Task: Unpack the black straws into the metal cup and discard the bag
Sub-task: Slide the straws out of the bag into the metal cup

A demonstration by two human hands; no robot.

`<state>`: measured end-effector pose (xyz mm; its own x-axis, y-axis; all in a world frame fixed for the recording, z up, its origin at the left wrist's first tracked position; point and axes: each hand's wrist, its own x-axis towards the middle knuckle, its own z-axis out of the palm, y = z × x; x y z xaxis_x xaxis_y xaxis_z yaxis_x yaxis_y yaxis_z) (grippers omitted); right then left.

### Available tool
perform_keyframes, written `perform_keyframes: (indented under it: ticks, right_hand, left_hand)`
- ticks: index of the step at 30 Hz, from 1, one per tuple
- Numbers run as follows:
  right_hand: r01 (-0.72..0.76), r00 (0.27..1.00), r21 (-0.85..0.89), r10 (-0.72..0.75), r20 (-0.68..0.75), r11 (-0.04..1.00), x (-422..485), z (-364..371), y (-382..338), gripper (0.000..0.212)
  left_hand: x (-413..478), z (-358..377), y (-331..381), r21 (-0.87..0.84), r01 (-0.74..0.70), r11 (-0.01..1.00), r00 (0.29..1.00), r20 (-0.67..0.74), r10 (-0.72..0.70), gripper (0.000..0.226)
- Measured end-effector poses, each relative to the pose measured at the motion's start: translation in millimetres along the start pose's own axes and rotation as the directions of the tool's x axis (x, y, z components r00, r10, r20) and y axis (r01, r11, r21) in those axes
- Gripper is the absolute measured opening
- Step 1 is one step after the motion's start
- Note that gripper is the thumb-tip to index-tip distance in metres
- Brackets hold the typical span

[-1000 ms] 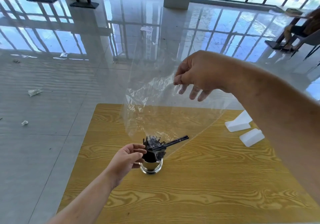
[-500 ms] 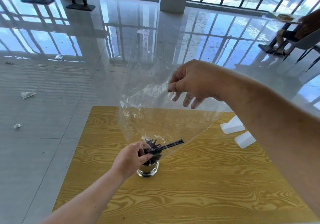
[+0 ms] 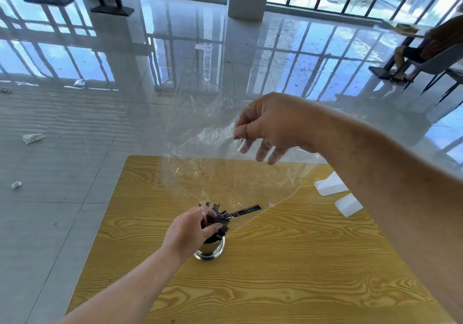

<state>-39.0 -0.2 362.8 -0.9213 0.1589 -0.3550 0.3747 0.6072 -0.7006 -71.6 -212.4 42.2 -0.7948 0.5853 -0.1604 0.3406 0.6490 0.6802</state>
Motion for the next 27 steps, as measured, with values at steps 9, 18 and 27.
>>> perform_keyframes:
  ticks: [9, 18, 27]
  right_hand:
    - [-0.034, 0.999, 0.067, 0.031, 0.038, 0.997, 1.2, 0.7, 3.4, 0.01]
    - [-0.019, 0.996, 0.08, 0.012, 0.084, 0.997, 1.6, 5.4, -5.5, 0.009]
    - [0.003, 0.994, 0.115, -0.015, 0.109, 0.993, -0.5, 4.2, -20.4, 0.01]
  left_hand:
    - [-9.6, -0.9, 1.7, 0.05, -0.216, 0.975, 0.964, -0.149, 0.221, 0.034]
    - [-7.9, 2.8, 8.0, 0.118, -0.326, 0.938, 0.928, -0.148, 0.341, 0.04]
    - [-6.8, 5.4, 4.5, 0.08, -0.291, 0.953, 0.905, -0.301, 0.302, 0.024]
